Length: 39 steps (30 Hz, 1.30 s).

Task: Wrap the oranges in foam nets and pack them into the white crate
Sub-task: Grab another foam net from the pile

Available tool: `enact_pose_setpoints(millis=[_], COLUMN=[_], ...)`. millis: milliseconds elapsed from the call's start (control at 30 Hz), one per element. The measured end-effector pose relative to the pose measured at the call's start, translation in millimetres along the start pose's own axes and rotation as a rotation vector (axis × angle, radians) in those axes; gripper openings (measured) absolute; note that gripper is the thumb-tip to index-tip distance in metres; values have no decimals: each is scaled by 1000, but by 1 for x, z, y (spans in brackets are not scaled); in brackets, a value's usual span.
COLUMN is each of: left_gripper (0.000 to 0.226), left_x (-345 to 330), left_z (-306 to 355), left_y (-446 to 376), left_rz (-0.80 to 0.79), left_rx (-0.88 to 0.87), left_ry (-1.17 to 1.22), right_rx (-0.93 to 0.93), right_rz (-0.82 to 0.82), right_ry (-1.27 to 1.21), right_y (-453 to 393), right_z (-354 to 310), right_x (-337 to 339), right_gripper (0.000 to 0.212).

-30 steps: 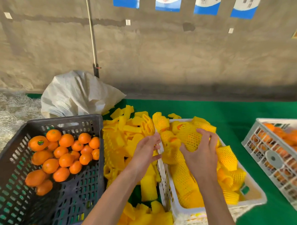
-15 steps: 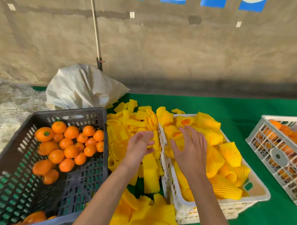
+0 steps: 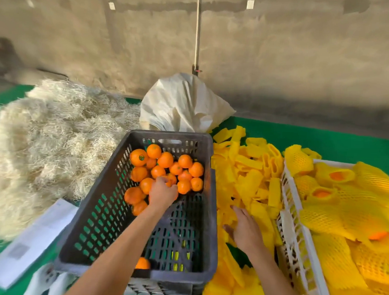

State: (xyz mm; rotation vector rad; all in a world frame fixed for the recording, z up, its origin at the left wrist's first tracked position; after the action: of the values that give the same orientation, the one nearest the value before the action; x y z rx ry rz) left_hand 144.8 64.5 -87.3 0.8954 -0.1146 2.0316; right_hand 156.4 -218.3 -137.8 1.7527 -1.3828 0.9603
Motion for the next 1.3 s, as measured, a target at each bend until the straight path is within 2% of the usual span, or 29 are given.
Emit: enact_pose_setpoints(millis=[67, 133, 200, 267, 300, 367, 467, 533, 633, 733, 800, 867, 1000, 1100, 1200, 1300], left_gripper=[54, 58, 59, 58, 56, 56, 71, 73, 62, 44, 42, 46, 36, 28, 25, 44], left_x=[1, 5, 9, 12, 11, 10, 9, 13, 21, 29, 34, 41, 47, 43, 26, 9], left_z=[-19, -33, -45, -53, -55, -63, -76, -76, -65, -37, -10, 19, 76, 106, 120, 121], left_y=[-24, -47, -66, -78, -82, -85, -85, -81, -76, -63, -47, -25, 42, 97, 137, 154], left_rz=[15, 59, 117, 165, 182, 202, 190, 197, 170, 128, 102, 115, 41, -4, -96, -287], left_rx=[11, 19, 28, 12, -5, -27, -46, -88, -76, -65, -144, -271, -581, -718, -734, -549], left_ry=[-238, -399, -545, -680, -735, -805, -850, -893, -885, -799, -679, -477, 136, 405, 505, 688], right_rx=[-23, -82, -253, -394, -421, -417, -430, -424, -269, -162, -117, -79, -10, 94, 116, 107], right_rz=[-101, -216, -198, -180, -143, -73, -4, 21, 62, 147, 246, 362, 515, 641, 622, 486], right_ry=[-46, -159, -416, -720, -767, -709, -614, -622, -340, -399, -448, -485, -686, -820, -952, -1111], right_y=[-4, -9, -18, -20, -22, -22, -19, -21, -23, -24, -23, -17, 5, 18, 24, 28], right_z=[5, 0, 2, 5, 6, 4, 2, 0, 2, -12, -20, -28, -48, -64, -73, -75], right_x=[-31, -53, -64, -71, -70, -66, -61, -57, -44, -25, -6, 19, 75, 121, 149, 161], right_gripper=[66, 49, 35, 33, 32, 29, 19, 10, 15, 22, 37, 42, 27, 17, 20, 28])
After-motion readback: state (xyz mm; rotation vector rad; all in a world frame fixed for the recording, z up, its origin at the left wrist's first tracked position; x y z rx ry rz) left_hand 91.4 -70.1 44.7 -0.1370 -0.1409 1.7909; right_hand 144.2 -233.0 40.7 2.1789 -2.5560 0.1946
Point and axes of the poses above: each hand's wrist, its own y-axis away from the middle knuckle, its own x-axis out of the back of the hand, z = x × y, the point moved 6 cm from there along -y, towards the middle knuckle, and after that the axes turned 5 degrees about z, right-handed, at the moved point
